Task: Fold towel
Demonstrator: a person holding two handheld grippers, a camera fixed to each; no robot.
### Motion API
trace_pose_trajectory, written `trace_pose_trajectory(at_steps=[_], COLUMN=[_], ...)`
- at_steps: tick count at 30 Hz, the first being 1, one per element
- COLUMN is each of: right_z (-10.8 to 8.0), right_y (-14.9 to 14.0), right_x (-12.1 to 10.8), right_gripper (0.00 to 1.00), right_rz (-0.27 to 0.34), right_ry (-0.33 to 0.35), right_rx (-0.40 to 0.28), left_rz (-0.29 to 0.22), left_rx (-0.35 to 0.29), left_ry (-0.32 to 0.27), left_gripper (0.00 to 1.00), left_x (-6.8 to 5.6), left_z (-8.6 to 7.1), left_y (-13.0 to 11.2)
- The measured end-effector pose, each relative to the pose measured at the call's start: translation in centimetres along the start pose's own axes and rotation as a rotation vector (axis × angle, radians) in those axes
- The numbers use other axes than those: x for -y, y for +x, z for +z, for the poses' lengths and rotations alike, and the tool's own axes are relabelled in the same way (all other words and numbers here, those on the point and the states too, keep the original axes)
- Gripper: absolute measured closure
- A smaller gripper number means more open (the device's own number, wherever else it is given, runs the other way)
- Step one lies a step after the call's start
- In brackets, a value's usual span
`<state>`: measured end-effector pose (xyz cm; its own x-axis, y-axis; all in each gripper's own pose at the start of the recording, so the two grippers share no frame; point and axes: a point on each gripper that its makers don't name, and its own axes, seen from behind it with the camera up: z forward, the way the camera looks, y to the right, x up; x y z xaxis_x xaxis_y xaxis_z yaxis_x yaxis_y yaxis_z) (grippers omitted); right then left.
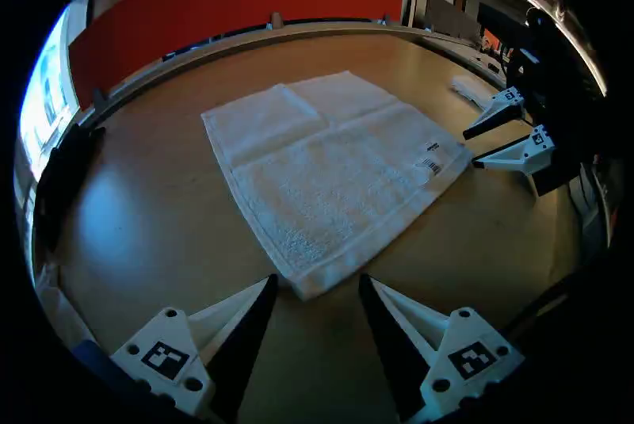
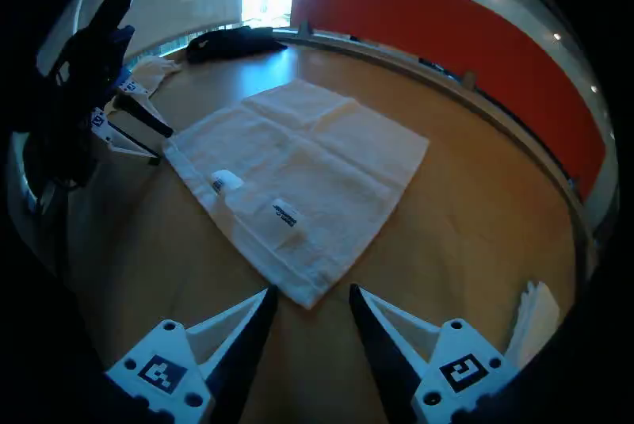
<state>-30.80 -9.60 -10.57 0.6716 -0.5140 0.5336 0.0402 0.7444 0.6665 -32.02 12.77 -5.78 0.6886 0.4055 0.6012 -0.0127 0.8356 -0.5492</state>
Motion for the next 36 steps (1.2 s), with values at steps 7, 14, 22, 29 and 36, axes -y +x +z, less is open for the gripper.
trace_pose_trajectory(at_steps=[7,14,22,29,36], right_z=[0.0,-0.1,-0.3,-0.5,-0.7], right_y=[-0.2,-0.3,-0.3,-0.3,0.1], right_x=[0.4,1.0,1.0,0.5,0.4], right_gripper=[0.43,0.61,0.80,0.85,0.86], right_rz=[0.015,0.033,0.050,0.054,0.075], right_ry=[0.020,0.044,0.041,0.019,0.014], right_rx=[-0.002,-0.003,0.004,0.013,0.009], left_rz=[0.010,-0.004,-0.016,-0.036,-0.028], left_rx=[0.001,0.010,0.024,0.038,0.037], left_ry=[0.019,0.027,0.035,0.021,0.023], left_gripper=[0.32,0.48,0.63,0.78,0.85], left_x=[0.1,0.5,0.9,0.6,0.3], left_z=[0.1,0.0,-0.1,-0.2,-0.1], left_y=[-0.1,-0.1,-0.2,-0.3,-0.1])
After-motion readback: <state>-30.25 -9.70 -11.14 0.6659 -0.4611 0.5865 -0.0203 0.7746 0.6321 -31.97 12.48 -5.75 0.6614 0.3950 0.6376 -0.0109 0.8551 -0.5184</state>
